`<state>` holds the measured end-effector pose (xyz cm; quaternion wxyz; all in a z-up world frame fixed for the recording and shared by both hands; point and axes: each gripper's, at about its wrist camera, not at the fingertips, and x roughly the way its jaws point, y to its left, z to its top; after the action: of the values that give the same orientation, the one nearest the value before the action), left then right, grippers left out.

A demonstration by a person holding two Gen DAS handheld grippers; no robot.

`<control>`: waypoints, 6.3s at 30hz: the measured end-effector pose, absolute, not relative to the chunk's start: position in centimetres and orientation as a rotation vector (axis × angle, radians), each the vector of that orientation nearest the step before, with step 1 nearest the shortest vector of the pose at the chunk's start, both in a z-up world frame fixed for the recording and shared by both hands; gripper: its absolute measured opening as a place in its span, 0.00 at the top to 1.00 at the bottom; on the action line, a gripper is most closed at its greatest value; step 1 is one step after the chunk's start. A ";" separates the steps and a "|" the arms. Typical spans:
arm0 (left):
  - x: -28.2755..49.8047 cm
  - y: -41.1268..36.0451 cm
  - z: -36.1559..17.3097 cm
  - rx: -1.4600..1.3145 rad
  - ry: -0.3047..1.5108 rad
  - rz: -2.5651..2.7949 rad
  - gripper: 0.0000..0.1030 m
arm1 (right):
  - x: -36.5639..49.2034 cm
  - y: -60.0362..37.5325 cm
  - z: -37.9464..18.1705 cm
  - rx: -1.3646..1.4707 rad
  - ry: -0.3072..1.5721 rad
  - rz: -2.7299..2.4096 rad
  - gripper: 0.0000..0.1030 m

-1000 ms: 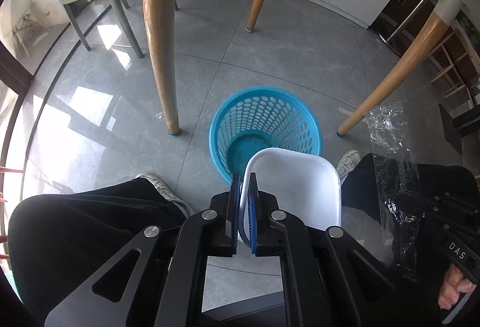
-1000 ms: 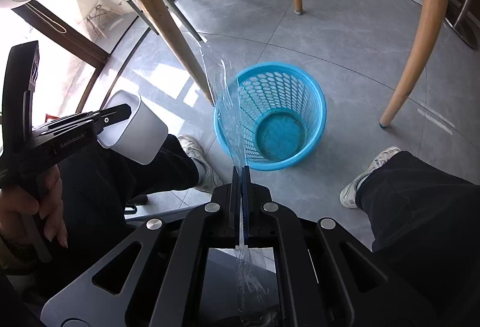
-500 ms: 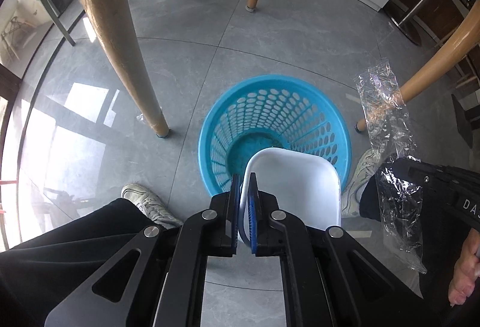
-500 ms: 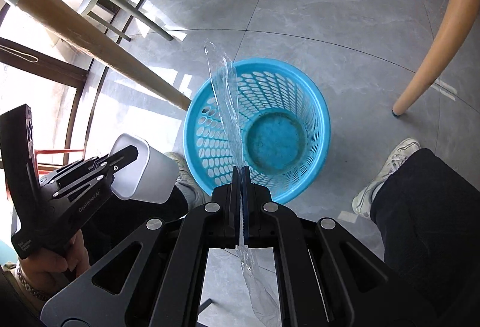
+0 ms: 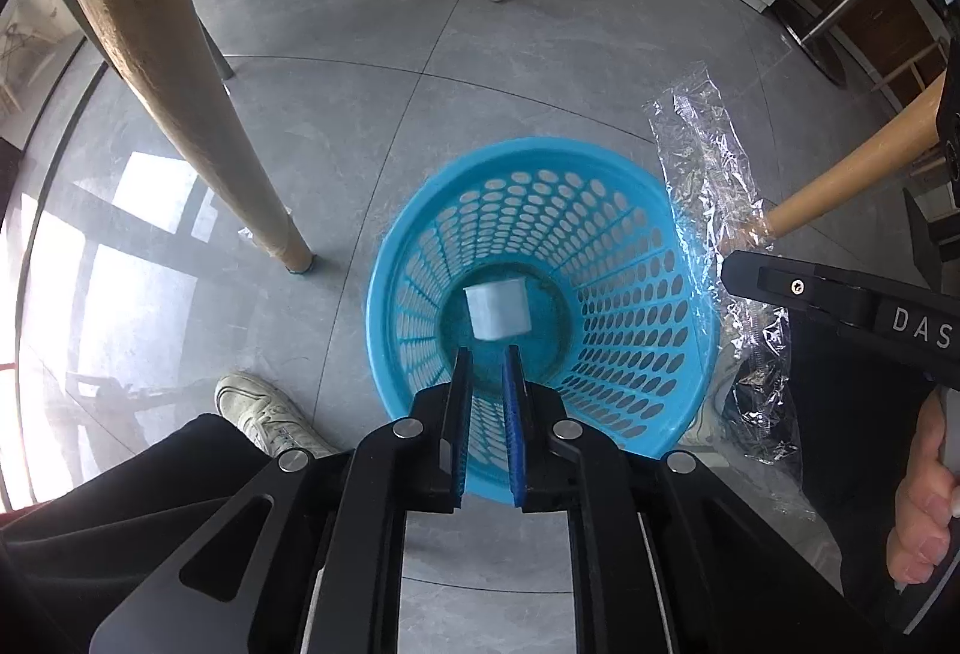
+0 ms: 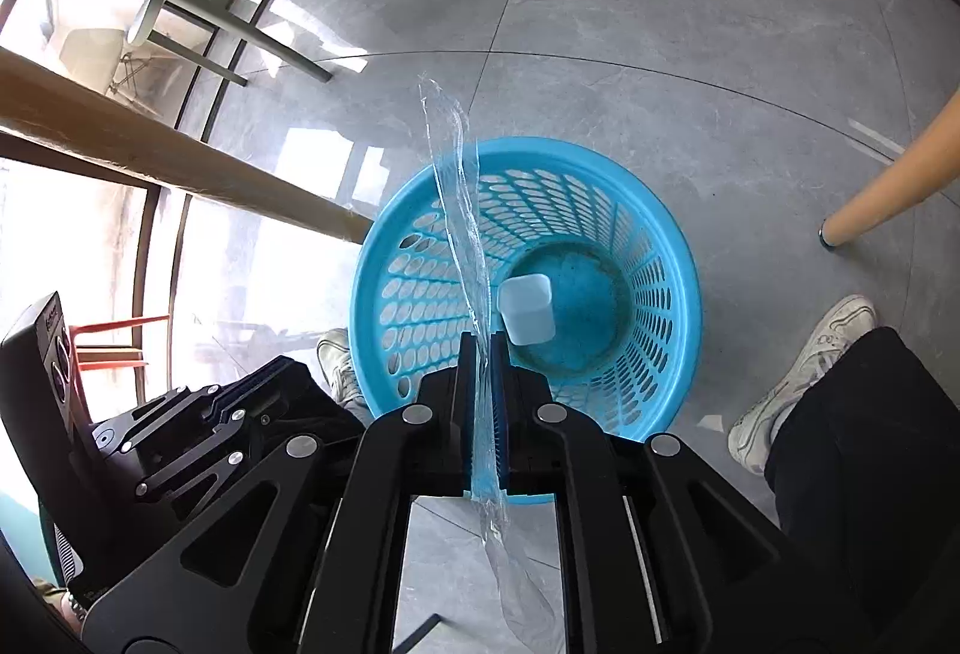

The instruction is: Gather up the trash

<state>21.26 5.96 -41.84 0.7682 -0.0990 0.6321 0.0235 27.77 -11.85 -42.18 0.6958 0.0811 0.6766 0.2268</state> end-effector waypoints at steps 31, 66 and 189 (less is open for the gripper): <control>16.7 6.4 -38.1 -0.134 1.431 0.053 0.58 | 20.2 -19.5 -37.0 0.084 1.506 0.425 0.52; 3.8 6.8 -15.4 -0.068 0.886 0.049 0.46 | 8.7 -27.6 -13.5 0.013 0.986 0.430 0.24; 1.9 6.7 -7.2 -0.161 0.826 -0.073 0.98 | 3.3 -24.5 -1.0 -0.102 0.732 0.720 0.73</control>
<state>1.87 6.69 -7.18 0.9121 -0.0783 0.4009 -0.0353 3.28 -24.49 -0.96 0.8699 -0.0486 0.3502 0.3440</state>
